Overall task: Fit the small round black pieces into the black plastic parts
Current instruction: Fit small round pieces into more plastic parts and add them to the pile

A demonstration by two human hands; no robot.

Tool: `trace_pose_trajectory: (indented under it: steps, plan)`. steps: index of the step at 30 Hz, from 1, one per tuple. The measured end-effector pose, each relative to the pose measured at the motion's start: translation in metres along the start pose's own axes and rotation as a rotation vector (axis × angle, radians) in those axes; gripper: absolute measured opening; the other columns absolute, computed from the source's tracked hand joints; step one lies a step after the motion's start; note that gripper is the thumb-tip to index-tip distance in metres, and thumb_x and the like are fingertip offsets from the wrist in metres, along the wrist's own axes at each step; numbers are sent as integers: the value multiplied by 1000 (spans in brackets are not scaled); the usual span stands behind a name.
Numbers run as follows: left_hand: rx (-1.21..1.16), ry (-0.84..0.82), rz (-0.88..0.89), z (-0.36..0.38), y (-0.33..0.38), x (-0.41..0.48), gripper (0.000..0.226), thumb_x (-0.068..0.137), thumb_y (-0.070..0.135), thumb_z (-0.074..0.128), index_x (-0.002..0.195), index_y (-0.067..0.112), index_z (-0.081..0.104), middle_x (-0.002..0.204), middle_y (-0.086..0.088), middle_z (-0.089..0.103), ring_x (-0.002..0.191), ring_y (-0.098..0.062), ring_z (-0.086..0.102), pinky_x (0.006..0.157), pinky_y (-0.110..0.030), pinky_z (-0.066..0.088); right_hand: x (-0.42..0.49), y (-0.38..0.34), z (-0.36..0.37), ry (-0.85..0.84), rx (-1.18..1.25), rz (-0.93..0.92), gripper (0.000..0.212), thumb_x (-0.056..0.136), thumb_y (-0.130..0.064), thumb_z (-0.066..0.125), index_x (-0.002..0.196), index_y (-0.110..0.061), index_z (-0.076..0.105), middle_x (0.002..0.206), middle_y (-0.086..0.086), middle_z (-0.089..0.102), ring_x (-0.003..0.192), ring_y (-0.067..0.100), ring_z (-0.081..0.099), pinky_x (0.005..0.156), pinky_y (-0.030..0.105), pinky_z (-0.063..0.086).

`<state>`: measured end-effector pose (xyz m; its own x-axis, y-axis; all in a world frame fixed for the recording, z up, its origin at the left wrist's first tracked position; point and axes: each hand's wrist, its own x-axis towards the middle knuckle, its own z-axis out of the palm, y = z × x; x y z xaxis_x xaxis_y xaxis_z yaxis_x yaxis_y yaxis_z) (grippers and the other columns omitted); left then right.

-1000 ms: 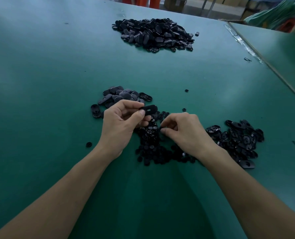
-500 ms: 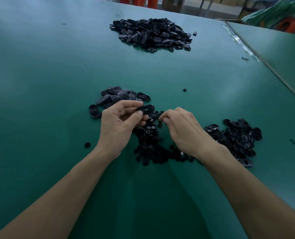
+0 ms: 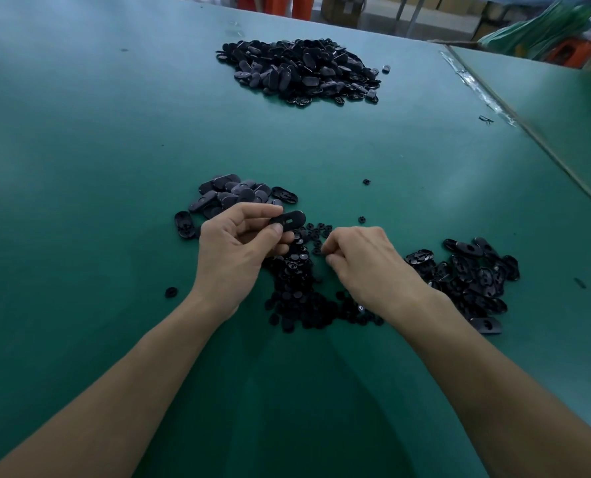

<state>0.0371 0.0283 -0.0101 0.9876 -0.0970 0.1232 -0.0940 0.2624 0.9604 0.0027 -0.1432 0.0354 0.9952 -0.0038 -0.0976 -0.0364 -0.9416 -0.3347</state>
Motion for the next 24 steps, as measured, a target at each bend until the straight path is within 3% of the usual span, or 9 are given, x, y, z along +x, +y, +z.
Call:
trace_pose_trajectory:
  steps: [6, 12, 16, 19, 21, 24]
  plan:
    - [7, -4, -6, 0, 2, -1, 18, 91, -8, 64, 98, 7, 70, 86, -7, 76, 80, -22, 75, 70, -25, 59, -1, -4, -5, 3, 30, 40, 28, 105, -21, 42, 105, -6, 65, 107, 11, 63, 94, 27, 62, 86, 44, 54]
    - [40, -38, -22, -1, 2, -1, 19, 90, -9, 65, 97, 8, 70, 84, -8, 76, 78, -21, 76, 69, -23, 58, -2, -19, -24, 95, 149, -49, 23, 105, -23, 45, 105, -13, 65, 104, 3, 64, 98, 17, 55, 76, 25, 39]
    - [76, -113, -18, -1, 3, -2, 20, 89, -10, 66, 96, 8, 70, 80, -7, 77, 75, -19, 76, 68, -21, 58, 0, -35, -25, 253, 240, -136, 16, 101, -20, 52, 101, -18, 68, 99, -1, 64, 93, 13, 55, 74, 18, 38]
    - [79, -154, 1, -1, 5, -3, 21, 88, -12, 65, 94, 7, 70, 76, -3, 77, 70, -13, 74, 66, -20, 57, 1, -41, -18, 264, 272, -185, 17, 100, -18, 54, 102, -22, 70, 100, -2, 64, 92, 9, 58, 74, 9, 41]
    - [56, -162, 15, -1, 6, -3, 20, 88, -13, 64, 93, 6, 69, 76, 0, 77, 68, -9, 73, 66, -20, 57, 1, -42, -12, 247, 268, -203, 18, 99, -17, 55, 103, -23, 71, 102, -2, 65, 93, 12, 61, 79, 14, 46]
    - [34, -144, 12, 0, 6, -3, 20, 88, -10, 64, 93, 9, 70, 77, 2, 77, 69, -8, 73, 67, -20, 58, -1, -42, -4, 257, 238, -209, 20, 99, -17, 54, 109, -23, 70, 104, 2, 66, 94, 21, 63, 86, 36, 53]
